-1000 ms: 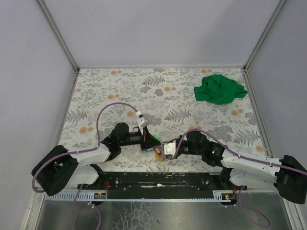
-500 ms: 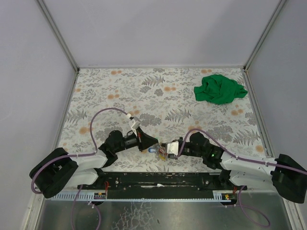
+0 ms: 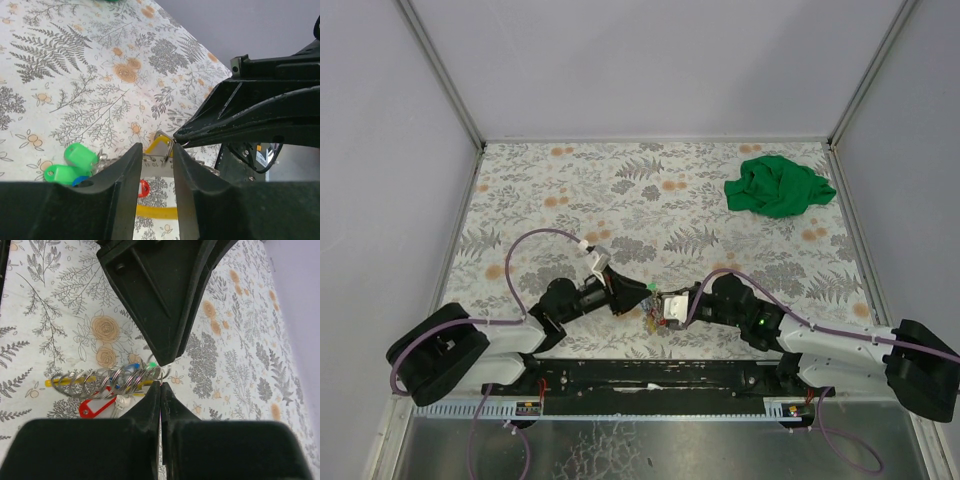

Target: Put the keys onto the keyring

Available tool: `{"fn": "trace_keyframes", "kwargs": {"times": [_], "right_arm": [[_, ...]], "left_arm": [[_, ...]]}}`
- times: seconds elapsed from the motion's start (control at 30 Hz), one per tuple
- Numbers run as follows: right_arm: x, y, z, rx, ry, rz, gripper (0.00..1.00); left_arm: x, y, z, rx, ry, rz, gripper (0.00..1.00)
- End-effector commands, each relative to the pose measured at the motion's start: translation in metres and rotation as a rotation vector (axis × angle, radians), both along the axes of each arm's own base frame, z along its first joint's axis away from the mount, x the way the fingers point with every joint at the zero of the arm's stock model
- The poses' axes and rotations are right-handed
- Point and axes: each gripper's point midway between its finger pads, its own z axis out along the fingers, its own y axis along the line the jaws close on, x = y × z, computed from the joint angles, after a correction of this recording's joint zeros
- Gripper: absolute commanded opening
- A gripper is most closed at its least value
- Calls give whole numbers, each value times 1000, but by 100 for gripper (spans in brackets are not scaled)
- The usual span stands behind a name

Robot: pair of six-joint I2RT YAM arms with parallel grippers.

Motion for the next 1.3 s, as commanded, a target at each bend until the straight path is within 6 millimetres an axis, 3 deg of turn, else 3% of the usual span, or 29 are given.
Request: {"fn": "trace_keyframes", "kwargs": {"times": [0.0,0.17,0.37,0.73,0.8,0.93,1.27], "right_arm": [[9,2,27,-24,-115,-1,0],[8,0,31,-79,-137,26,0],[5,4,32,-120,-122,68,0],[1,6,34,-113,-114,87,0],[0,6,33,-113,-110,92,0],[-2,5,33,-111,-99,94,0],[-16,-1,22,-81,-27,105,0]], "left_arm": [[2,-4,6,51,-58,-37,34],[-2,-4,1,129,-83,-113,49],[-10,-13,3,162,-103,-250,51],[-11,-20,-1,179,-83,-331,30],[-11,-21,2,175,-88,-333,23],[-7,-21,6,160,-97,-306,0],[12,-8,17,66,-59,-106,0]]}}
